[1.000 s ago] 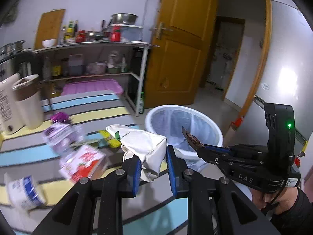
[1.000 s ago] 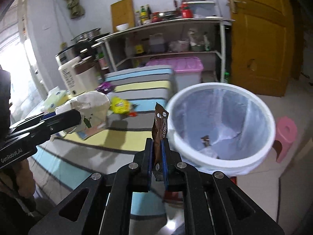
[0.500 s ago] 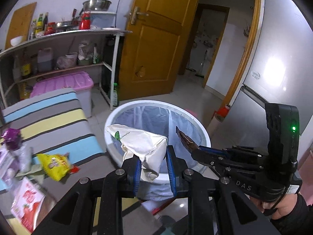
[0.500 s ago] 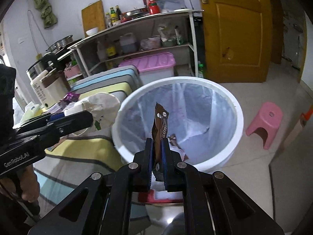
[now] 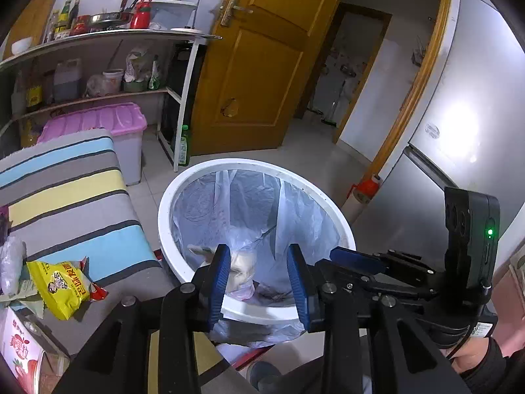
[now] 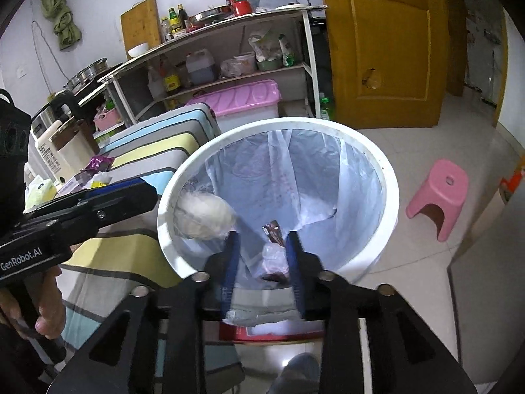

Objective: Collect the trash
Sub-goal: 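Open both grippers over the bin to drop the bag and wrapper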

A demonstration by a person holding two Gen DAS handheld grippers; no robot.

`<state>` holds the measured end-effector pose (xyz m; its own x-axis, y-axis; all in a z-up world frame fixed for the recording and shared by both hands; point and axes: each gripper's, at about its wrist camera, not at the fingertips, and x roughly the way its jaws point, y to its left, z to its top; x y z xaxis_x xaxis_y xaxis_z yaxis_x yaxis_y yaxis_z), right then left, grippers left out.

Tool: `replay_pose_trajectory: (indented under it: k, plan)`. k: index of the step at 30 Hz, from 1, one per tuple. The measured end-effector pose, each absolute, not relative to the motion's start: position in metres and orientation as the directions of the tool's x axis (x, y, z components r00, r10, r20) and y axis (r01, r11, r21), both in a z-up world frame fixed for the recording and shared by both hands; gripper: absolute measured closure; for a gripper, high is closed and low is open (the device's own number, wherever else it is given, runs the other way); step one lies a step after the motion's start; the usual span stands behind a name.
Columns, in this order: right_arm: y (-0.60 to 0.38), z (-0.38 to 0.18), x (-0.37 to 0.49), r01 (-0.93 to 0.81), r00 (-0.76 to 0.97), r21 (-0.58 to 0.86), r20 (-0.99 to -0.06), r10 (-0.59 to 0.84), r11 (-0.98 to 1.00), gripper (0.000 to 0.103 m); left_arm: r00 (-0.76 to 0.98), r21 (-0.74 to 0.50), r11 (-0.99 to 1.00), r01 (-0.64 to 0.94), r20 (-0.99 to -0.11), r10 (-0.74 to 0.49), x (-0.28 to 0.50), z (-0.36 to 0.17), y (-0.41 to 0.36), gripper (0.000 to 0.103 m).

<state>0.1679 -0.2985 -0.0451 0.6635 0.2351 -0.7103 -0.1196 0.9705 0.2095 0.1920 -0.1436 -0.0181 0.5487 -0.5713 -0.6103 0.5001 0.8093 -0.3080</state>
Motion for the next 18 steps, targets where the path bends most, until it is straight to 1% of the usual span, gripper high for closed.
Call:
replay_pose_trajectory:
  k: [9,18]
  plan:
    - [-0.296,-0.032,0.153,-0.12,0.693,0.211,-0.682,0.234,0.97,0.069,0.582,-0.35,0.818,0.456,-0.578,-0.572,0.176,-0.009,-0.116,0.067]
    - [-0.271,-0.015,0.125,-0.194,0.707,0.22,-0.645,0.291,0.956,0.069,0.67,-0.294,0.884,0.364,-0.576,-0.468,0.139,-0.001,-0.082,0.067]
